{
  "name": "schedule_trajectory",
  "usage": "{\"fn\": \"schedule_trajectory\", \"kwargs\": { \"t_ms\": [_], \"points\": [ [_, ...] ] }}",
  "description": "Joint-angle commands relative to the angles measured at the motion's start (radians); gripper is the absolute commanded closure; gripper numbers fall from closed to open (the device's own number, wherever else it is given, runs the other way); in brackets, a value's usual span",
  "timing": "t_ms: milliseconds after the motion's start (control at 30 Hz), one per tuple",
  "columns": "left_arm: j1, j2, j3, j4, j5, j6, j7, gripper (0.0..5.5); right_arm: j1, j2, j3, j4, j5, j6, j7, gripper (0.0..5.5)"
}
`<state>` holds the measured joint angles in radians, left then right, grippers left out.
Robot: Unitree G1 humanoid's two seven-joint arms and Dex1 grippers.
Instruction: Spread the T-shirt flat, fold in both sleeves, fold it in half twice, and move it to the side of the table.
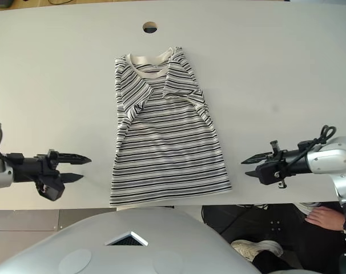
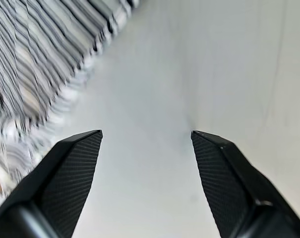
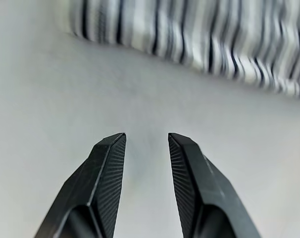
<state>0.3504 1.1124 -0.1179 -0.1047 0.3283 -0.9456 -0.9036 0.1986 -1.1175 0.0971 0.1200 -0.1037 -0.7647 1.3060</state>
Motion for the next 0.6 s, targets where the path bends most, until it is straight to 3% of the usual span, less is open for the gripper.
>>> {"fn": "schedule_trajectory", "kwargs": {
  "t_ms": [33, 200, 400, 600],
  "points": [
    [0.032, -0.04, -0.117, -0.05, 0.022, 0.055, -0.026, 2.14, 0.056, 0.006, 0.077, -0.04, -0.081, -0.026, -0.041, 3.92],
    [-0.002, -0.07, -0.211, -0.119, -0.028, 0.124, -0.041, 2.14, 0.053, 0.018, 0.132, -0.087, -0.118, -0.047, -0.102, 3.92],
    [-0.062, -0.109, -0.241, -0.151, -0.011, 0.167, -0.015, 2.32, 0.03, 0.024, 0.195, -0.111, -0.131, -0.047, -0.143, 3.88],
    [-0.062, -0.133, -0.277, -0.126, 0.024, 0.141, 0.013, 3.28, 0.024, 0.01, 0.236, -0.133, -0.092, -0.016, -0.151, 5.09]
  ]
}}
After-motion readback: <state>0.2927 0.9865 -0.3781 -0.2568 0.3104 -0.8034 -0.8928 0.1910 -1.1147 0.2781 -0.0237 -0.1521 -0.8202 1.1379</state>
